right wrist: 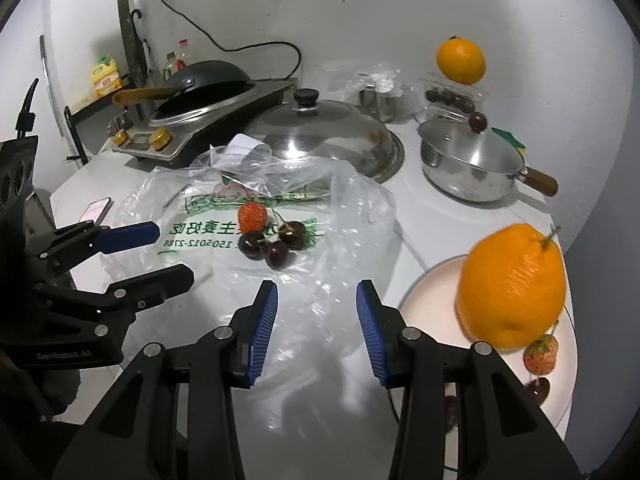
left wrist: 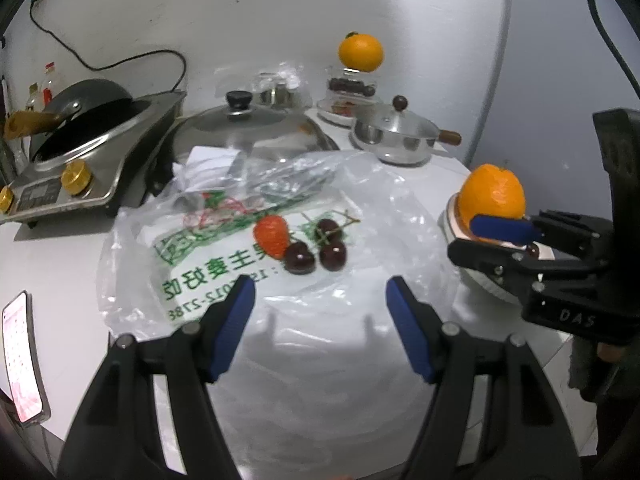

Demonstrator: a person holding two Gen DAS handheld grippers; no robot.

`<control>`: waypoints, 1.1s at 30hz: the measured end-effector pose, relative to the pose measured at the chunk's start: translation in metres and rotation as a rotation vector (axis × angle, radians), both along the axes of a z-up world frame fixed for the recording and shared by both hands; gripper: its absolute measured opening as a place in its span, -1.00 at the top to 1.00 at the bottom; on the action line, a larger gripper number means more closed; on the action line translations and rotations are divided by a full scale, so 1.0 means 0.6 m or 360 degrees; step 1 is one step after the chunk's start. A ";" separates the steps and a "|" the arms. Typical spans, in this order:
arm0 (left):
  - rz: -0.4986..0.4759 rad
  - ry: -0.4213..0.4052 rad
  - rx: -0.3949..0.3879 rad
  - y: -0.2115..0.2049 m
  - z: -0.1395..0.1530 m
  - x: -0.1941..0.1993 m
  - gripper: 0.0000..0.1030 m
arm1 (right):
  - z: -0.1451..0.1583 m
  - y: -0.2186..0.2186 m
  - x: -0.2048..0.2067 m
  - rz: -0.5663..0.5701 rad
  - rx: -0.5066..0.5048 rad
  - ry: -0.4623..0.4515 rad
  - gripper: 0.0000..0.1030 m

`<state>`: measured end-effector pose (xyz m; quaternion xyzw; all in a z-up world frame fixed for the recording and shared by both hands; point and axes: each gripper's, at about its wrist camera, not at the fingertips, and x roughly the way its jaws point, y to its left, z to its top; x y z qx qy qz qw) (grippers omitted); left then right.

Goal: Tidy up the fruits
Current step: 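Move both open grippers back over the cherries in the bag, then close the right gripper on a cherry while the left gripper grasps another cherry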

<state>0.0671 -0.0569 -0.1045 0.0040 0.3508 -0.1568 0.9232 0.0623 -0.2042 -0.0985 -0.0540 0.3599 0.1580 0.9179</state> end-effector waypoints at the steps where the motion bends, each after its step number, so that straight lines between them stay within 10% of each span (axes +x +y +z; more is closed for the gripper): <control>1: 0.0005 0.0001 -0.0002 0.005 -0.001 0.001 -0.35 | 0.000 0.007 0.003 0.0007 -0.0004 0.0002 0.16; 33: 0.0119 0.0123 -0.0036 0.091 -0.062 0.064 -0.35 | -0.080 0.101 0.112 0.0086 -0.0050 0.0174 0.16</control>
